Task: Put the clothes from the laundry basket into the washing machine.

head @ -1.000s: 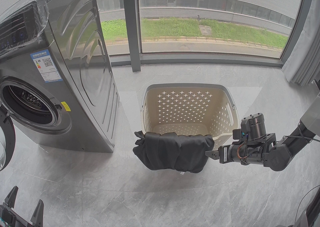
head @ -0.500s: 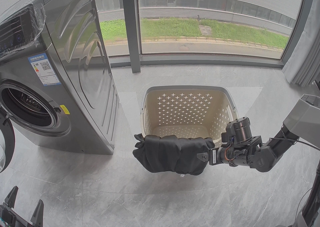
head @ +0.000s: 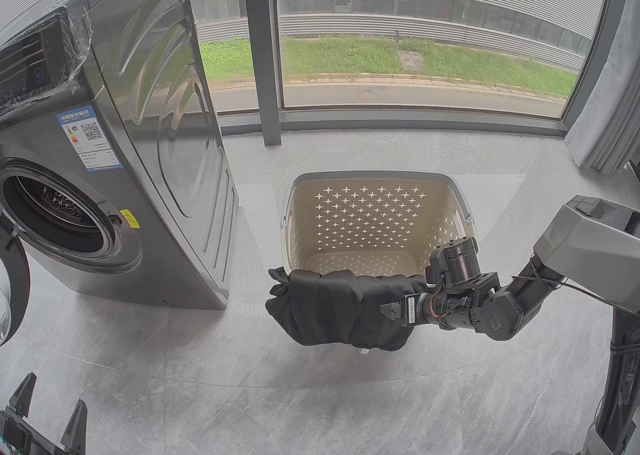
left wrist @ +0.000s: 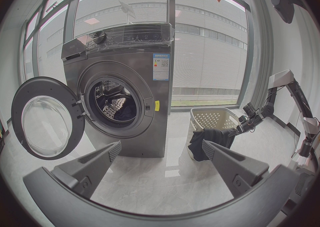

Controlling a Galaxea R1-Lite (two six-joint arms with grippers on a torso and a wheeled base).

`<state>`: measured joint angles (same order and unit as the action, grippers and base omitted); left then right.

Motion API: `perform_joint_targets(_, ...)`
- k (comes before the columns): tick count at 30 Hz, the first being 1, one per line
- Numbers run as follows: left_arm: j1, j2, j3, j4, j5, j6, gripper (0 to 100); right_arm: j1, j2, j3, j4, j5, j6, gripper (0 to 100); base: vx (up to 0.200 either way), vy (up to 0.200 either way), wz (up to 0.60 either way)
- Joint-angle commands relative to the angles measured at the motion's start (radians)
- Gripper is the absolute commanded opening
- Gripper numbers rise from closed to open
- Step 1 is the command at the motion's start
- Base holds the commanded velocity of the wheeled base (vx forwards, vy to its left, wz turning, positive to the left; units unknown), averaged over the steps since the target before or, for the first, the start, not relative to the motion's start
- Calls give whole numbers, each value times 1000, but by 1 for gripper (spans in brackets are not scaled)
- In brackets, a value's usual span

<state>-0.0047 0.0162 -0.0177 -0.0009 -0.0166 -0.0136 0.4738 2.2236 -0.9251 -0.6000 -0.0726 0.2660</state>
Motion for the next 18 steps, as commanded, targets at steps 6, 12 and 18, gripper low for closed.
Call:
perform_joint_targets(6, 0, -16, 18, -1, 0, 0, 100, 2, 71, -52, -49, -1, 12, 100, 0, 0, 0)
perform_joint_targets(12, 0, -16, 18, -1, 1, -2, 100, 0, 71, -55, -58, 0, 15, 0, 0, 0, 0)
perform_joint_targets(18, 0, -16, 18, -1, 3, -5, 100, 0, 56, -46, -58, 0, 18, 0, 0, 0, 0)
